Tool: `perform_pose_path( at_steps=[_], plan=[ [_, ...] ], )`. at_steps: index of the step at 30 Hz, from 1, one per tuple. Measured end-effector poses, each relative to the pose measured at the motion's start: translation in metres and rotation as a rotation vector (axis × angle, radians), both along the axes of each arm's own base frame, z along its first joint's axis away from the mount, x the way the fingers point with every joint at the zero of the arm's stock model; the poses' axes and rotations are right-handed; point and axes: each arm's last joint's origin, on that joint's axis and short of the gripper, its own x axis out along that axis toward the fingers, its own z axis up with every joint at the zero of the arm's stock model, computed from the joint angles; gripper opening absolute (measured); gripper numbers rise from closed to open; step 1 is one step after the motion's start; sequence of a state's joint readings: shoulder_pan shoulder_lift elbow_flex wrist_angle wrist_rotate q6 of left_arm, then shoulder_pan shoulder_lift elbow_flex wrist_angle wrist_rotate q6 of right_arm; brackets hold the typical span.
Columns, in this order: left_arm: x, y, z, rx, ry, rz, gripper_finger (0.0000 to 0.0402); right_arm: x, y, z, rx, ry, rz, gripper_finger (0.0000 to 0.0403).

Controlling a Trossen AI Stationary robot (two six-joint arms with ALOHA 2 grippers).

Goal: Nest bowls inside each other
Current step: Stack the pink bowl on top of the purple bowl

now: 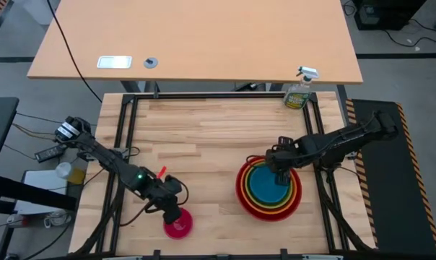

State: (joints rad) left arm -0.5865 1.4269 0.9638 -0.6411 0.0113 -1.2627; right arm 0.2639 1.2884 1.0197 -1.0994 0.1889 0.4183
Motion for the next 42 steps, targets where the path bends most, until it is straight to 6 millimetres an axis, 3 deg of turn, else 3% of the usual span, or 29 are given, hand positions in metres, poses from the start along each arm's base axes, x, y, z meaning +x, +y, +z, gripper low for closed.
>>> perform_pose_path(
  at_steps=[5, 15, 22, 29, 35, 42],
  plan=[
    [-0.001, 0.000, 0.000, 0.001, 0.007, 0.005, 0.0291, -0.004, 0.001, 0.001, -0.102, 0.010, -0.006, 0.0183],
    [-0.002, -0.001, -0.003, -0.044, 0.066, 0.028, 0.0290, -0.007, 0.014, 0.001, -0.061, -0.008, -0.027, 0.0183],
    [0.006, -0.006, -0.030, 0.028, 0.164, 0.003, 0.0290, -0.007, 0.019, 0.007, -0.056, -0.031, -0.019, 0.0183],
    [0.013, -0.011, -0.055, 0.054, 0.247, 0.005, 0.0280, 0.001, 0.022, 0.039, -0.137, -0.182, -0.030, 0.0176],
    [0.018, -0.015, -0.067, 0.047, 0.268, 0.035, 0.0191, 0.006, 0.023, 0.071, -0.150, -0.288, -0.006, 0.0167],
    [0.020, -0.016, -0.065, 0.001, 0.266, 0.151, 0.0038, 0.009, 0.025, 0.080, -0.120, -0.322, 0.035, 0.0166]
  ],
)
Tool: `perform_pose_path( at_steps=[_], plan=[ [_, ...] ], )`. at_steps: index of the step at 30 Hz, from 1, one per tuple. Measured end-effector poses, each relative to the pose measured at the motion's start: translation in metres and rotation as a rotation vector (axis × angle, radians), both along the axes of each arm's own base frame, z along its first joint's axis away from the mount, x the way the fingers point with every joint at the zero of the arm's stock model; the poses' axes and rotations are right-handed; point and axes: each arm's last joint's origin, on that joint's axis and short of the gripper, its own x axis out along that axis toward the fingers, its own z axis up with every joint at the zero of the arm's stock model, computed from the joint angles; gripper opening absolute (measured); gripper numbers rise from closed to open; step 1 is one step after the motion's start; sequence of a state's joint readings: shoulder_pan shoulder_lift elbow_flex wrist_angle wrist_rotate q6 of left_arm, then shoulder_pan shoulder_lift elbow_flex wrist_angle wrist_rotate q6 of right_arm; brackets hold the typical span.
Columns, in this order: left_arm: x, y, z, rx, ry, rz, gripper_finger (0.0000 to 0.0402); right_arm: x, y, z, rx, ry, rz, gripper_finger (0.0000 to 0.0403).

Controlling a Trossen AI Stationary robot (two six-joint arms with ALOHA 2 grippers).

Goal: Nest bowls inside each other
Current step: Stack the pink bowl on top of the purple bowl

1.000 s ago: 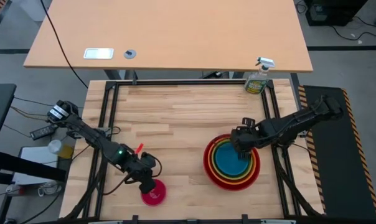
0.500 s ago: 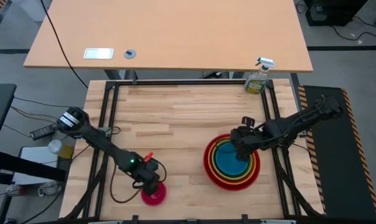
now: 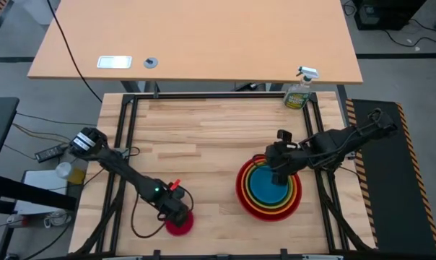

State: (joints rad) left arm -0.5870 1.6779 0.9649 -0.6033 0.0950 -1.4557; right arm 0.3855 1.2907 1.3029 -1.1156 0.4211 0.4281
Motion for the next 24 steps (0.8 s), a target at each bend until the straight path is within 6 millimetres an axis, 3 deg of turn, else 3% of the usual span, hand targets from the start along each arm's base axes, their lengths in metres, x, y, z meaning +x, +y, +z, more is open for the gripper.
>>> perform_pose_path(
  at_steps=[2, 15, 24],
  plan=[
    [0.001, -0.001, 0.003, -0.002, -0.025, 0.034, 0.0013, 0.002, 0.001, 0.000, 0.013, -0.021, -0.009, 0.0166],
    [0.003, 0.015, 0.027, 0.210, -0.327, 0.503, 0.0007, 0.058, 0.014, -0.028, 0.108, -0.213, -0.037, 0.0171],
    [0.013, 0.025, 0.036, 0.295, -0.557, 0.710, 0.0007, 0.085, -0.003, -0.033, 0.185, -0.321, -0.126, 0.0234]
  ],
)
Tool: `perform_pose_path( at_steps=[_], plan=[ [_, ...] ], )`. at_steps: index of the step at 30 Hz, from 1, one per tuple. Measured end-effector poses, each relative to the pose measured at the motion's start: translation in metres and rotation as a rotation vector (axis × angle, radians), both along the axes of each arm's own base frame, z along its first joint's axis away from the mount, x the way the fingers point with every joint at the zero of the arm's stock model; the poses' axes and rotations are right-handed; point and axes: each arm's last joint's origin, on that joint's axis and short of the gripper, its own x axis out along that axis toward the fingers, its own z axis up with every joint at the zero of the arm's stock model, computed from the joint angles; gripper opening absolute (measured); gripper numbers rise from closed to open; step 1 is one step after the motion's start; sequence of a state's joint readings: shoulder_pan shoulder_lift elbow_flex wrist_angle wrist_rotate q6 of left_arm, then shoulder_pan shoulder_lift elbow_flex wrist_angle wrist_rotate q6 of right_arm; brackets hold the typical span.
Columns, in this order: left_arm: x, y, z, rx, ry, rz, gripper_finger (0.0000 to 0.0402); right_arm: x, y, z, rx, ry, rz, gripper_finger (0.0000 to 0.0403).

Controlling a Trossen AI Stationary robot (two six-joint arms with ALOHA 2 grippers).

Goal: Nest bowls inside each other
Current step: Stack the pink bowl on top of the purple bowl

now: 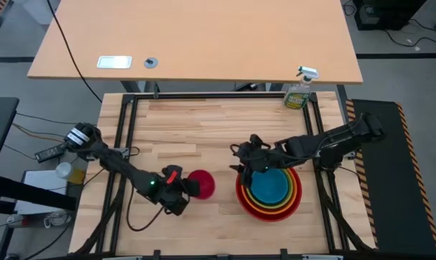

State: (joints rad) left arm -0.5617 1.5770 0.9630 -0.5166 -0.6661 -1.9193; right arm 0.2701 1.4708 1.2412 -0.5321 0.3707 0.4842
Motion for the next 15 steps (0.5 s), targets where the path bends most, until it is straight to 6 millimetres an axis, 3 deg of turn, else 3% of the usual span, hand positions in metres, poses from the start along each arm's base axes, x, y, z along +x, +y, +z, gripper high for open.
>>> perform_pose_path(
  at_steps=[7, 15],
  plan=[
    [0.007, 0.009, 0.006, 0.030, -0.043, 0.050, 0.0007, 0.002, -0.004, 0.017, -0.119, -0.048, -0.062, 0.0275],
    [0.029, 0.031, 0.041, 0.187, -0.022, 0.075, 0.0008, 0.006, -0.008, 0.029, -0.292, -0.101, -0.175, 0.0270]
  ],
)
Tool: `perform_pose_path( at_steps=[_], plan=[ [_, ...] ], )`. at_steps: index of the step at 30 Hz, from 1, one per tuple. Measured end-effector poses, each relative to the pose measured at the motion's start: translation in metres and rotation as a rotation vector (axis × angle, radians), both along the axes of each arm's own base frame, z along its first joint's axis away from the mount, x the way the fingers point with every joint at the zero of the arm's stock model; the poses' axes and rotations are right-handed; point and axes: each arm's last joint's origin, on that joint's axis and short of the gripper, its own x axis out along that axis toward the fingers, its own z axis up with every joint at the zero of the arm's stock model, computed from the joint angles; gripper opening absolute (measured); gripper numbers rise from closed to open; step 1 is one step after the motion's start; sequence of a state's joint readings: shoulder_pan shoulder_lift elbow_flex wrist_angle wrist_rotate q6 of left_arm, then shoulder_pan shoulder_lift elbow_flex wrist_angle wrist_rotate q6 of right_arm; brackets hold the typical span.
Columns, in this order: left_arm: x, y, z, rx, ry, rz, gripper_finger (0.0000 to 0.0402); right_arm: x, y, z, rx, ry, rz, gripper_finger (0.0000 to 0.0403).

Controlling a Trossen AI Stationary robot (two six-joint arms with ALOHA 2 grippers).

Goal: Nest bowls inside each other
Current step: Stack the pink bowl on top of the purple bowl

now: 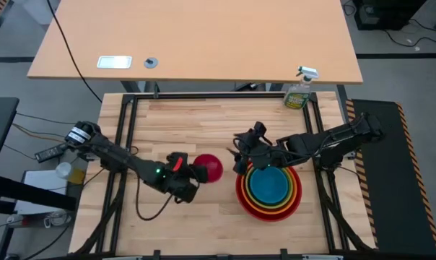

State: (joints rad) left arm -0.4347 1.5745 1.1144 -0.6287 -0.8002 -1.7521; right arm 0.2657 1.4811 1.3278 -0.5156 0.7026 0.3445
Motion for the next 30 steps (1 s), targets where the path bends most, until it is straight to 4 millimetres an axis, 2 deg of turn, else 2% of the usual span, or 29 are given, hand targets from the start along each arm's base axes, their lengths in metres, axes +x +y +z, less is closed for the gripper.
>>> perform_pose_path(
  at_steps=[4, 7, 11, 16, 24, 30],
  plan=[
    [0.004, 0.014, 0.020, 0.103, 0.021, 0.069, 0.0008, -0.001, -0.004, 0.004, -0.104, -0.040, -0.128, 0.0268],
    [0.007, 0.023, 0.027, 0.153, 0.006, 0.120, 0.0008, 0.003, -0.010, 0.004, -0.103, -0.069, -0.168, 0.0268],
    [0.012, 0.031, 0.034, 0.189, 0.000, 0.138, 0.0008, 0.013, -0.019, 0.001, -0.036, -0.079, -0.129, 0.0268],
    [0.015, 0.037, 0.041, 0.237, -0.006, 0.158, 0.0009, 0.015, -0.027, 0.001, 0.018, -0.093, -0.119, 0.0268],
    [0.017, 0.041, 0.043, 0.253, -0.001, 0.169, 0.0009, 0.017, -0.025, 0.005, 0.027, -0.098, -0.024, 0.0268],
    [0.018, 0.041, 0.044, 0.262, -0.029, 0.183, 0.0009, 0.025, -0.027, -0.007, 0.005, -0.041, -0.009, 0.0268]
  ],
)
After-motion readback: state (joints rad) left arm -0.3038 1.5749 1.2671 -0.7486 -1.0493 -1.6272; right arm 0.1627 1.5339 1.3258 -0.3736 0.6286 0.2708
